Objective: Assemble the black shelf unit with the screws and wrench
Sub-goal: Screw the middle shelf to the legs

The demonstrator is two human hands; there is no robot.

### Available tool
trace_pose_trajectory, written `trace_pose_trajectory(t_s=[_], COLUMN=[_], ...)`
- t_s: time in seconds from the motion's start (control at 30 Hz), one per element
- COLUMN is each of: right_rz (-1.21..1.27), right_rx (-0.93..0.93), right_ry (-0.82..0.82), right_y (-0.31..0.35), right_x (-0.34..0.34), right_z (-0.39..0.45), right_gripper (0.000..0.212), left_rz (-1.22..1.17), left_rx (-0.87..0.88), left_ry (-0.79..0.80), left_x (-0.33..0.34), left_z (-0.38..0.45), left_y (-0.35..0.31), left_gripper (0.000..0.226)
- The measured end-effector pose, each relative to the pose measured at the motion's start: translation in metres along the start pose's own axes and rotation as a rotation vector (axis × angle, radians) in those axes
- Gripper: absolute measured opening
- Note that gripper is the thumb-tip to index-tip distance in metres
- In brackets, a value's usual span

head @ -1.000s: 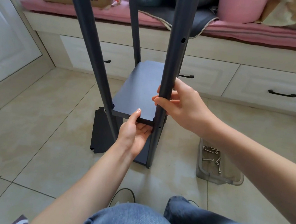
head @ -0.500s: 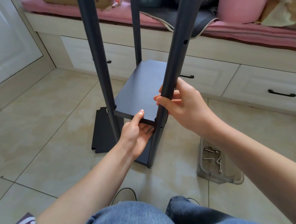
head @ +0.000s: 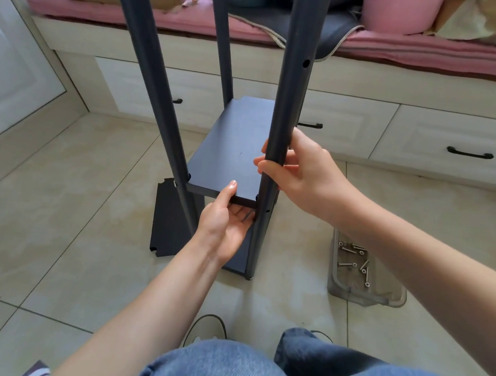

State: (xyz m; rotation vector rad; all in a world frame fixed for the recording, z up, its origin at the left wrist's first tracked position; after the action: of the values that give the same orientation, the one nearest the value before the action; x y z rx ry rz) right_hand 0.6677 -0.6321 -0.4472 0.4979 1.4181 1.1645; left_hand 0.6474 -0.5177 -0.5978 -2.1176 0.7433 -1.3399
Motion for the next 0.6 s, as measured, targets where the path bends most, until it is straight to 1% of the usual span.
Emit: trace_pose_trajectory(t_s=[0.1,0.23,0.37,0.47,0.6], right_rz=[0.008,0.046,0.084,0.003,-0.138], right_rx=[0.01,0.062,0.097,0.131,0.272], right_ry=[0.005,0.044,0.091,0.067,0.023], right_y=[-0.001,-0.009,-0.022,-0.049,-0.116], right_x=[-0.001,-0.003,-0.012,-0.035,-0.066], right_z=[0.001,0.003,-0.003,-0.016,-0.039], right_gripper=[0.029,0.019,0.026,0.022,0.014], left_rz=[0.007,0.041,0.04,0.016,0.008], left_rx=[0.009,0.011,0.016,0.011,0.002], left_ry=[0.002,0.006,0.007,0.007,0.006], left_x=[0.001,0.002,0.005,0.006,0.009], left_z=[0.001,0.001,0.0,-0.001,0.0], left_y=[-0.001,-0.002,-0.003,-0.002,0.0], left_gripper=[0.026,0.021,0.023,0.024,0.021])
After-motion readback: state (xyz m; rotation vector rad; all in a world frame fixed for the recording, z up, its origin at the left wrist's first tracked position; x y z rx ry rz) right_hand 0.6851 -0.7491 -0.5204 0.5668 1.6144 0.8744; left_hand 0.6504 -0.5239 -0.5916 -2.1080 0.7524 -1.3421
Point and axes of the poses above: each hand's wrist, its own z-axis towards the middle knuckle, its own x-axis out of the palm, y = z × x, the point moved 8 cm from there along z, towards the middle knuckle, and after that the axes turned 5 degrees about x, right-handed, at the moved point
